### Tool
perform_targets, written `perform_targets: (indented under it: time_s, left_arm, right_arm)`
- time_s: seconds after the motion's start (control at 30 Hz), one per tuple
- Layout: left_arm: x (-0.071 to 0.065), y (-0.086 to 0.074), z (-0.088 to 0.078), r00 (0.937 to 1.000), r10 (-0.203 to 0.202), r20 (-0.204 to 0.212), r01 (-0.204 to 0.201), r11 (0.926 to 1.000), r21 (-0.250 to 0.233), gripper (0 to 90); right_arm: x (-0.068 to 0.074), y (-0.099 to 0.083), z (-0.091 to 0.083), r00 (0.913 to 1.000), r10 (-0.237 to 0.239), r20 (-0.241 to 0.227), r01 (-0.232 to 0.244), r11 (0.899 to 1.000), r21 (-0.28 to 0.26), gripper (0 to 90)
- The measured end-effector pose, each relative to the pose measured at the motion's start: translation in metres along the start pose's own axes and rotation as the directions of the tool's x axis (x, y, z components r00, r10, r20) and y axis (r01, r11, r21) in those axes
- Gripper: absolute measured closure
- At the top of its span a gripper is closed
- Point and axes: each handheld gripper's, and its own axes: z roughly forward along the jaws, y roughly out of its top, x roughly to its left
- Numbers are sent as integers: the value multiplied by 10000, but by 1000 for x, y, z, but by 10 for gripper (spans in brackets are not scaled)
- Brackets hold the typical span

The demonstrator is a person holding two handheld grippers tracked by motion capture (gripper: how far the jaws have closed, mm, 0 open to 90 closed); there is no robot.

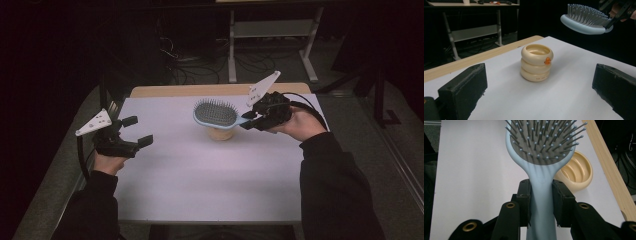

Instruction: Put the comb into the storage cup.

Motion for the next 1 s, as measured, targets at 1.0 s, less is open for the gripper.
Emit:
perform_targets:
  time_s: [1.0]
  left_arm:
    - [-20, 40, 52, 9917, 521, 1174, -552, 9982, 235, 0]
  right_arm:
    - [-8, 26, 8, 9997, -123, 189, 125, 9998, -121, 684]
